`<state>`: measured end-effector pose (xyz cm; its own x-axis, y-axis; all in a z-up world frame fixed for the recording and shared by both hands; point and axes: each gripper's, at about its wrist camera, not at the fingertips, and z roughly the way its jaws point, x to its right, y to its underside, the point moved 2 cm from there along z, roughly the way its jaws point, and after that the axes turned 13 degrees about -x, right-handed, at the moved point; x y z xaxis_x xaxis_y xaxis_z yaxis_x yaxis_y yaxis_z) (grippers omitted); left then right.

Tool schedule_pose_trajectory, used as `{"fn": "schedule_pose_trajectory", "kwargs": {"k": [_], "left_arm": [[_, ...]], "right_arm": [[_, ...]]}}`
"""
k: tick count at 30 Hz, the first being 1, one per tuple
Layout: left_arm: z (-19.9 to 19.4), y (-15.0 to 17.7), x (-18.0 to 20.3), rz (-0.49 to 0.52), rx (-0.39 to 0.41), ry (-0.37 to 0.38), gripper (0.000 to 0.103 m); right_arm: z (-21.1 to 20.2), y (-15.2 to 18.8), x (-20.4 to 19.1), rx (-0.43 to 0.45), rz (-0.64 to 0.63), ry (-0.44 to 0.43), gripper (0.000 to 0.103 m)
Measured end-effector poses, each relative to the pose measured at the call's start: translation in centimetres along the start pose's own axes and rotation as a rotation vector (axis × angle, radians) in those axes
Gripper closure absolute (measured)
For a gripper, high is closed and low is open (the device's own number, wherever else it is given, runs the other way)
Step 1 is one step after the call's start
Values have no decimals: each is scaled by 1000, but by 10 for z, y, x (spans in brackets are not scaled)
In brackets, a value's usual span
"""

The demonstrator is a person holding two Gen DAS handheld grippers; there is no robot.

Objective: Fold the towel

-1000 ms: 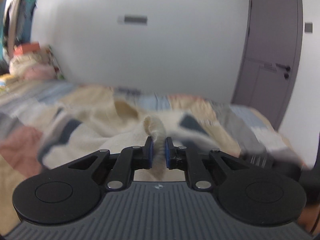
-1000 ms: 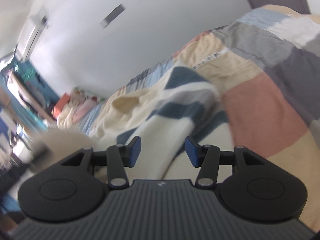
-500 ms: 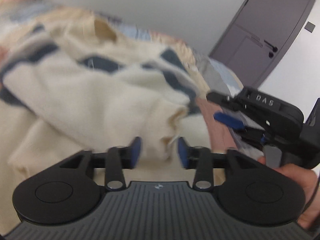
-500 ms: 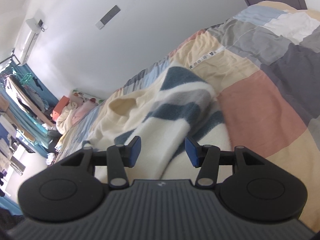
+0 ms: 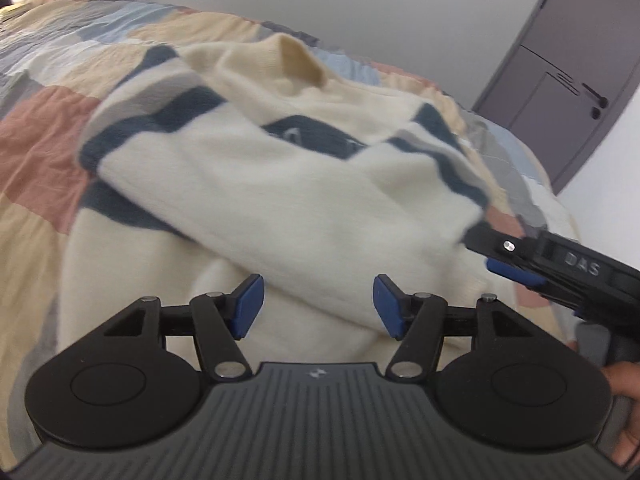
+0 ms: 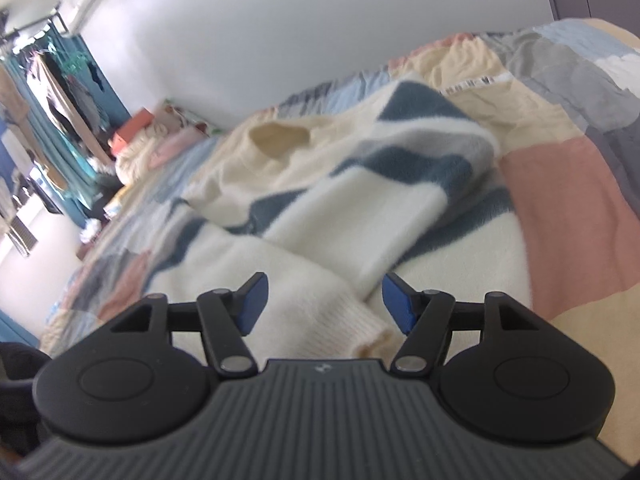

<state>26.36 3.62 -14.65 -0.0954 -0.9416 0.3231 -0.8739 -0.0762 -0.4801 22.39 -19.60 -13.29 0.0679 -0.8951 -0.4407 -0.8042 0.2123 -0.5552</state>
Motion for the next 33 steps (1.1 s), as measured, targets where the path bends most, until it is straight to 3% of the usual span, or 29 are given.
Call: {"fn": "schedule_pose_trajectory", "kwargs": {"k": [8, 12, 13, 15, 17, 18, 21, 25, 28, 33], "left_arm": [[37, -5, -28, -36, -26, -33, 37], [40, -7, -33, -41, -26, -18, 37], [40, -7, -35, -48, -26, -8, 37], [40, -7, -38, -64, -26, 11, 37], [39, -8, -39, -70, -24, 22, 37], [38, -8, -40, -72, -24, 25, 37], [35, -8, -40, -77, -21, 33, 37], [27, -4, -44, -115, 8, 60, 37], [20, -3, -55, -187, 30, 109, 37], [25, -3, -60, -220, 0, 103, 37]], "right_arm": [[35, 5, 6, -88, 23, 71, 36], [39, 7, -3, -104, -20, 32, 38], [40, 8, -5, -110, -29, 17, 42], [42, 10, -9, -121, -36, 11, 73], [40, 10, -11, -102, -43, 34, 89], [37, 8, -10, -83, -41, 25, 92], [23, 5, -14, -10, -55, 22, 93], [13, 1, -19, 54, -102, 111, 93], [20, -4, -3, 17, -38, 167, 93], [38, -1, 21, -65, 80, 169, 93]]}}
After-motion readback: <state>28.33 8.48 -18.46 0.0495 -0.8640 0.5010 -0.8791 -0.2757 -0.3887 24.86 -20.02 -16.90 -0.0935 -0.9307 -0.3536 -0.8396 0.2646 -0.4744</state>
